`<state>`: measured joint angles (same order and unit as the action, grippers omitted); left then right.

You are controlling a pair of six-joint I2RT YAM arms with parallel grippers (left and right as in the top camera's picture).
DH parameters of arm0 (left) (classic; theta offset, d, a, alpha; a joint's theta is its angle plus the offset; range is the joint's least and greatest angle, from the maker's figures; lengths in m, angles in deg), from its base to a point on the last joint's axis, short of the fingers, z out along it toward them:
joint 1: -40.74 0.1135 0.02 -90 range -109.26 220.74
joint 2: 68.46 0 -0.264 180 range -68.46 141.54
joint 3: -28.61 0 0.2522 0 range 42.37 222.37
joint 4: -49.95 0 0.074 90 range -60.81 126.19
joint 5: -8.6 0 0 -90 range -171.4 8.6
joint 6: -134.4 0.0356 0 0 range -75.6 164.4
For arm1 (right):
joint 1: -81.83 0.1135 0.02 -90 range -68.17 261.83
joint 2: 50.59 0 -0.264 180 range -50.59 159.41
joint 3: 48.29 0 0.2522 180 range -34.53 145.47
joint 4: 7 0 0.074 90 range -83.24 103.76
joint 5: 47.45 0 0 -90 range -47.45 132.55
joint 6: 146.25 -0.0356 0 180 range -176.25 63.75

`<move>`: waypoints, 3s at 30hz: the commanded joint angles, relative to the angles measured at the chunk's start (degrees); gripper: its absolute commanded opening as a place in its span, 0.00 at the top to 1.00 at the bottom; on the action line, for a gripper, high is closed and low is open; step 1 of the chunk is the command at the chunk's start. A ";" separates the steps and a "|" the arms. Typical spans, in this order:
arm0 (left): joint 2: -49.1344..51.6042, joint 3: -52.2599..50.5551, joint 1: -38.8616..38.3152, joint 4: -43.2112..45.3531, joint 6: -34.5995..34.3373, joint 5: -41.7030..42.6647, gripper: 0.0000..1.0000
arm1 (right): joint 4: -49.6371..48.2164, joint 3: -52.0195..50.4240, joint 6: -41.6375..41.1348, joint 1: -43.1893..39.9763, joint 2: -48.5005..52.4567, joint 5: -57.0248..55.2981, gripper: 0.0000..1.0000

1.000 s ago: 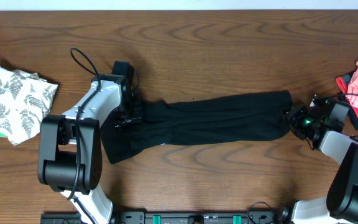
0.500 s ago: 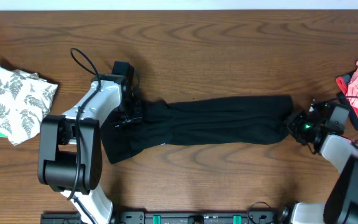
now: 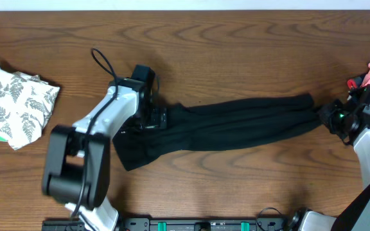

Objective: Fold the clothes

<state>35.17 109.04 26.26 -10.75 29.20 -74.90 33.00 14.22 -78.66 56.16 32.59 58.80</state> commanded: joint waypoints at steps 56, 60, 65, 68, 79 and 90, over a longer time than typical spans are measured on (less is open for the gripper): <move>-18.64 1.27 0.42 2.49 0.07 -0.52 0.02 | -5.40 1.95 13.05 29.51 1.05 3.63 0.99; -18.64 1.27 0.42 2.43 0.09 -0.50 0.02 | -5.73 1.95 13.09 30.99 1.05 2.91 0.99; -18.64 1.27 0.42 2.25 0.09 -0.52 0.02 | -4.74 1.92 13.03 30.97 1.05 -0.92 0.99; -18.64 1.27 0.42 1.99 0.09 -0.55 0.02 | -3.19 1.92 13.00 30.16 1.05 -4.50 0.99; -18.64 1.27 0.42 1.99 0.09 -0.55 0.02 | 10.23 1.92 -3.91 18.14 1.05 -20.46 0.99; -18.64 1.27 0.42 2.01 0.09 -0.55 0.02 | 15.45 1.92 -3.93 10.99 1.07 -22.84 0.91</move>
<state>16.70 109.33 26.39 -8.60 29.20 -74.96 48.06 15.27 -81.39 68.07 33.51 38.00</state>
